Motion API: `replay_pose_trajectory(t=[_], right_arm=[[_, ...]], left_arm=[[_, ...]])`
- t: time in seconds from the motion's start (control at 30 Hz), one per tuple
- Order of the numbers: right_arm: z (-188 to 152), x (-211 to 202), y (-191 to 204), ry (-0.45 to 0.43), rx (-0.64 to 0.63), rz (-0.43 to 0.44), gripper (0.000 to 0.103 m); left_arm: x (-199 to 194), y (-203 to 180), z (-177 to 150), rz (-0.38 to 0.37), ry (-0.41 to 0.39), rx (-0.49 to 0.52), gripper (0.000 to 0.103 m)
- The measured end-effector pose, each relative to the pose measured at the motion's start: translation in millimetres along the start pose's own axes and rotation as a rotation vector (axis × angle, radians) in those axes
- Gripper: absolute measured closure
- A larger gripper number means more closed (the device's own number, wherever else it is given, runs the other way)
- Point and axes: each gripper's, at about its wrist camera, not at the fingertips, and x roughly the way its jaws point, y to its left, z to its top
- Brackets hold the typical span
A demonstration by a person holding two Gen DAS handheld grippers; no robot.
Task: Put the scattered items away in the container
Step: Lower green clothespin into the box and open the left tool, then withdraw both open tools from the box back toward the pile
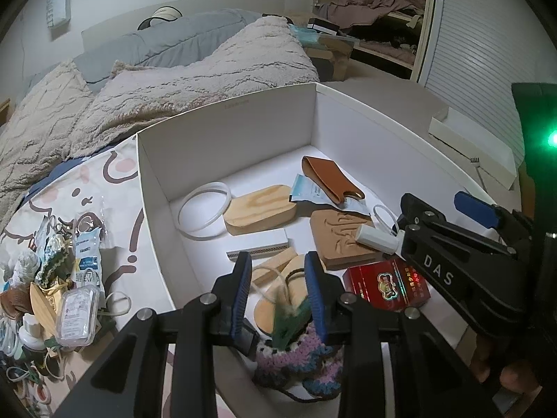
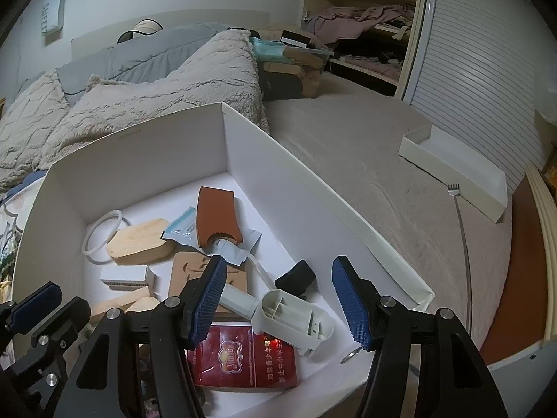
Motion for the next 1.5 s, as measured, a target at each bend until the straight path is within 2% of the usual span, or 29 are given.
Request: replay_pose_trajectory(t=[0.1, 0.13, 0.17, 0.4, 0.53, 0.7, 0.77, 0.97, 1.0, 1.03, 1.07, 1.2, 1.33, 1.5], right_arm=[[-1, 0, 1, 0.001, -0.002, 0.001, 0.04], [-1, 0, 1, 0.001, -0.002, 0.002, 0.04], [-1, 0, 1, 0.001, -0.002, 0.002, 0.04], [-3, 1, -1, 0.001, 0.011, 0.001, 0.04], [-3, 1, -1, 0.0, 0.012, 0.002, 0.04], [-1, 0, -1, -0.007, 0.011, 0.004, 0.04], [-1, -1, -2, -0.011, 0.011, 0.003, 0.04], [0, -4, -5, -0.023, 0.02, 0.001, 0.039], [0, -5, -5, -0.026, 0.024, 0.005, 0.032], [1, -6, -6, -0.03, 0.028, 0.009, 0.021], [1, -7, -7, -0.038, 0.031, 0.009, 0.016], [2, -13, -8, -0.063, 0.037, 0.002, 0.013], [2, -15, -9, -0.081, 0.044, -0.015, 0.001], [2, -13, -10, -0.081, 0.034, -0.011, 0.0]], left_arm=[[-3, -3, 0, -0.004, -0.008, 0.005, 0.055], [-5, -5, 0, 0.003, -0.013, 0.009, 0.046], [-7, -6, 0, 0.012, -0.021, 0.015, 0.044], [-12, -9, 1, 0.028, -0.041, 0.031, 0.043], [-17, -10, 2, 0.079, -0.066, 0.034, 0.032], [-21, -4, 5, 0.107, -0.087, 0.02, 0.022], [-23, -1, 5, 0.125, -0.099, 0.014, 0.014], [-25, 6, 4, 0.145, -0.105, -0.016, 0.009], [-25, 7, 4, 0.148, -0.106, -0.019, 0.008], [-25, 8, 4, 0.153, -0.108, -0.023, 0.007], [-26, 9, 3, 0.155, -0.107, -0.025, 0.007], [-27, 12, 3, 0.155, -0.106, -0.035, 0.006], [-27, 13, 3, 0.159, -0.108, -0.037, 0.001], [-28, 16, 3, 0.155, -0.098, -0.041, 0.0]])
